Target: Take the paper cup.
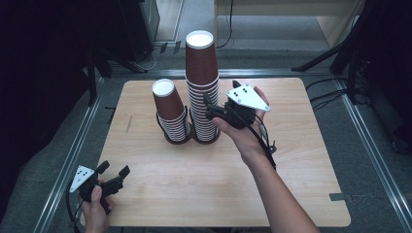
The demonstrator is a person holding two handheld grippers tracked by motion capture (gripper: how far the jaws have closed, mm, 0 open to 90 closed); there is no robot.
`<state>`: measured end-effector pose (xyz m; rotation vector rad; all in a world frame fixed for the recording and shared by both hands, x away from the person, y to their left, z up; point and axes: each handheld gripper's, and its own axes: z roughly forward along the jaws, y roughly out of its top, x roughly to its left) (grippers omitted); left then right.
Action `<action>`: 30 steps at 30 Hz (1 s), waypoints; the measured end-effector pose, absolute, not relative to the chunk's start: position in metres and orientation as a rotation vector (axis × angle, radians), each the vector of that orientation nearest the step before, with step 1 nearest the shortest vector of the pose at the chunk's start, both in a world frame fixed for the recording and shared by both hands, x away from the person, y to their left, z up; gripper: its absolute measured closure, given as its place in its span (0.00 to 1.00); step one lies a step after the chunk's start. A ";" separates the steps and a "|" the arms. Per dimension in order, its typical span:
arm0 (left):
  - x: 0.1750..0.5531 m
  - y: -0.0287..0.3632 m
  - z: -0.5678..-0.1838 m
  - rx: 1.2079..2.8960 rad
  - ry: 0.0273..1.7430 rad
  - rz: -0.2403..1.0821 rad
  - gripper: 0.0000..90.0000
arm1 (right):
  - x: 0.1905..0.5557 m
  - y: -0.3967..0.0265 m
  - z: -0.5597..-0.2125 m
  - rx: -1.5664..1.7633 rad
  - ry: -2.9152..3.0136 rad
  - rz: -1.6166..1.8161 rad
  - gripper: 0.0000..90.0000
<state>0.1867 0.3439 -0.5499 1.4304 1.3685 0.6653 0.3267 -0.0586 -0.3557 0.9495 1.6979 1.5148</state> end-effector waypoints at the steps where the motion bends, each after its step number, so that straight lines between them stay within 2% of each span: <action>1: 0.187 0.344 -0.550 1.429 1.369 0.665 0.10 | 0.328 -0.056 -0.354 0.947 1.689 1.506 0.09; 17: 0.188 0.344 -0.550 1.428 1.368 0.657 0.10 | 0.341 -0.018 -0.331 0.911 1.645 1.511 0.09; 30: 0.188 0.344 -0.550 1.431 1.367 0.657 0.10 | 0.359 -0.004 -0.333 0.996 1.599 1.460 0.08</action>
